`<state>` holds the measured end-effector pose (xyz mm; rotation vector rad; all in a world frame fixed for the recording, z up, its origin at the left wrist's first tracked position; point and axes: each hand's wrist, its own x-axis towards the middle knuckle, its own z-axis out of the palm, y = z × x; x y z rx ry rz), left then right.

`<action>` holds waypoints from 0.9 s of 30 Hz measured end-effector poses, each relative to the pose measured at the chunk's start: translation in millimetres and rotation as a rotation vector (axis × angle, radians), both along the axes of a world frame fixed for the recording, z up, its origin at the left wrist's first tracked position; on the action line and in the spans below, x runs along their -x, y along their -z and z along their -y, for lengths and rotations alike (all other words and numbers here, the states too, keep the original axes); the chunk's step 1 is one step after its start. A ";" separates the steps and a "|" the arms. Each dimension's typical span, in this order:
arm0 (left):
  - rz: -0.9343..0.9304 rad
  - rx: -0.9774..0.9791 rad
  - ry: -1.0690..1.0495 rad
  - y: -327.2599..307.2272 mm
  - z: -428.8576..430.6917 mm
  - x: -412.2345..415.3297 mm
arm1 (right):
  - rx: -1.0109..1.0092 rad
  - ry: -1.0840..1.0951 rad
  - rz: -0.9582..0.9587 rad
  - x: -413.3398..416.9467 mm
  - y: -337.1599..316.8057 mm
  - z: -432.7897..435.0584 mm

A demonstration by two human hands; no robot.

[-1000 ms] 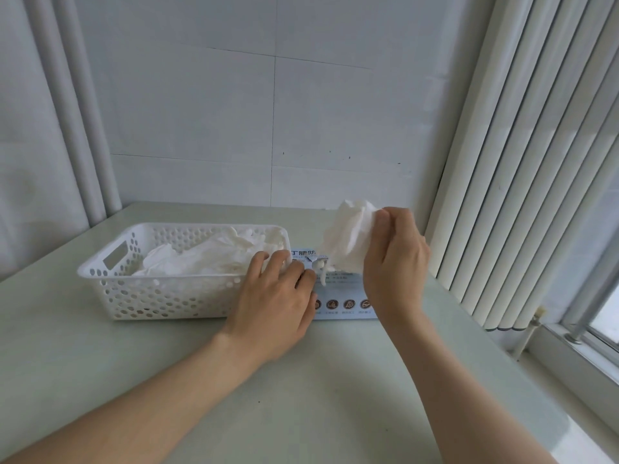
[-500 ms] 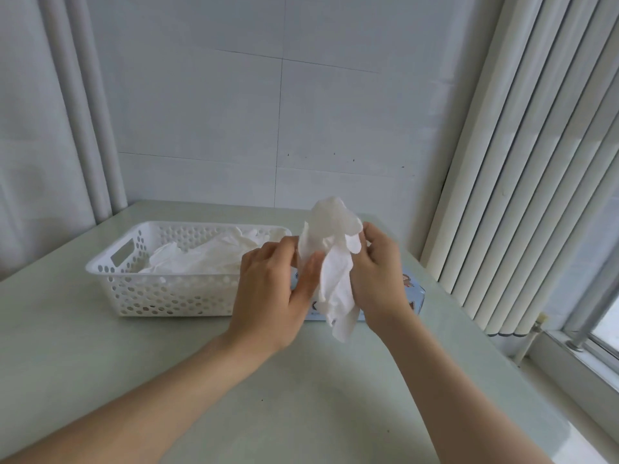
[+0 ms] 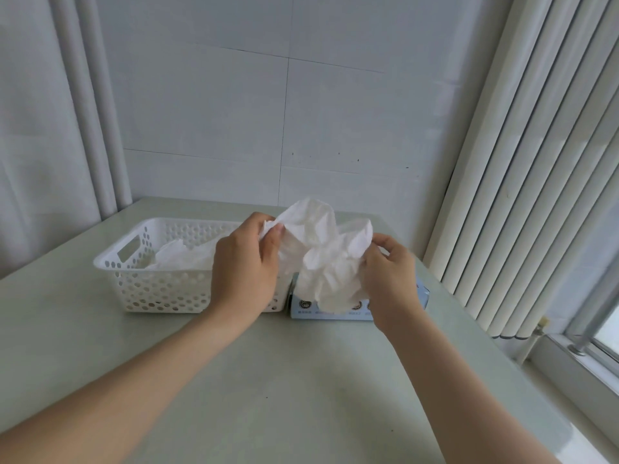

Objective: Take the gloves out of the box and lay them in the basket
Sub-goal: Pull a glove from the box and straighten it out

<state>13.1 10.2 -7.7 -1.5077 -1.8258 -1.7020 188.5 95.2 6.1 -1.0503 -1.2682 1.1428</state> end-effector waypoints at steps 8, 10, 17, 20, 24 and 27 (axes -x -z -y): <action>0.020 0.045 -0.069 -2.6 -2.6 4.9 | 0.005 0.231 -0.141 -7.2 -0.3 -12.7; 0.028 0.045 -0.082 -2.4 -3.6 7.5 | -0.128 0.283 -0.072 -9.8 -1.1 -10.7; 0.030 0.026 -0.064 -5.7 -1.6 4.4 | -0.336 0.150 0.750 -3.1 11.2 -5.2; 0.014 0.014 -0.006 -7.4 0.1 0.9 | -0.332 0.156 1.106 1.1 21.8 -6.0; -0.003 0.019 0.135 -10.3 2.2 -2.1 | -0.551 0.245 0.911 0.9 17.6 -1.4; -0.023 0.072 0.243 -12.9 2.4 -3.8 | -0.659 0.038 0.531 3.3 9.5 9.6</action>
